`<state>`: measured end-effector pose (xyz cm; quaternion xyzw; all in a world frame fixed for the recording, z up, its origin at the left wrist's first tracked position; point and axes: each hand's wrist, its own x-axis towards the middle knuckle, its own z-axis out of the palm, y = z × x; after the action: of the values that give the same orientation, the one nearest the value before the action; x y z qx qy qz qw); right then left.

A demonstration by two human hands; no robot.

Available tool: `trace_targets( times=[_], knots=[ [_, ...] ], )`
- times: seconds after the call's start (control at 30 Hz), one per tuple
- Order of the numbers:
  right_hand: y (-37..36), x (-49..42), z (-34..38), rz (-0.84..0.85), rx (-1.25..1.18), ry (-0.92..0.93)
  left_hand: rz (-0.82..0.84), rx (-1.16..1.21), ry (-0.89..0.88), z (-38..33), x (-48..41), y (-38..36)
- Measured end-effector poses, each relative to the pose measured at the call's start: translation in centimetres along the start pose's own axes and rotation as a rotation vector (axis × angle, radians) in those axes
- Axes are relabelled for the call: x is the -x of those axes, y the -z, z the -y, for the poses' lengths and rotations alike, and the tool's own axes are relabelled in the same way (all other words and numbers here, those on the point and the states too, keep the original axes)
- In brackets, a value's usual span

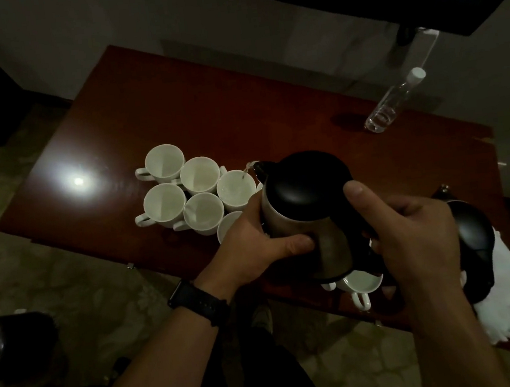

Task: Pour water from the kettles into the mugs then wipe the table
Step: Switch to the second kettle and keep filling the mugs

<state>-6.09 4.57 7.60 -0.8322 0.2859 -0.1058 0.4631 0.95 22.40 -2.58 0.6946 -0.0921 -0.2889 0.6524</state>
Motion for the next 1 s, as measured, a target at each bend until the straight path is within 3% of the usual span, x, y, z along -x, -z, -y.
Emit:
trace_targets(
  times=[1.0],
  knots=[
    [0.0,-0.3,0.0,-0.021,0.009,-0.006,0.005,-0.026,0.036,-1.0,-0.2,0.1]
  ],
)
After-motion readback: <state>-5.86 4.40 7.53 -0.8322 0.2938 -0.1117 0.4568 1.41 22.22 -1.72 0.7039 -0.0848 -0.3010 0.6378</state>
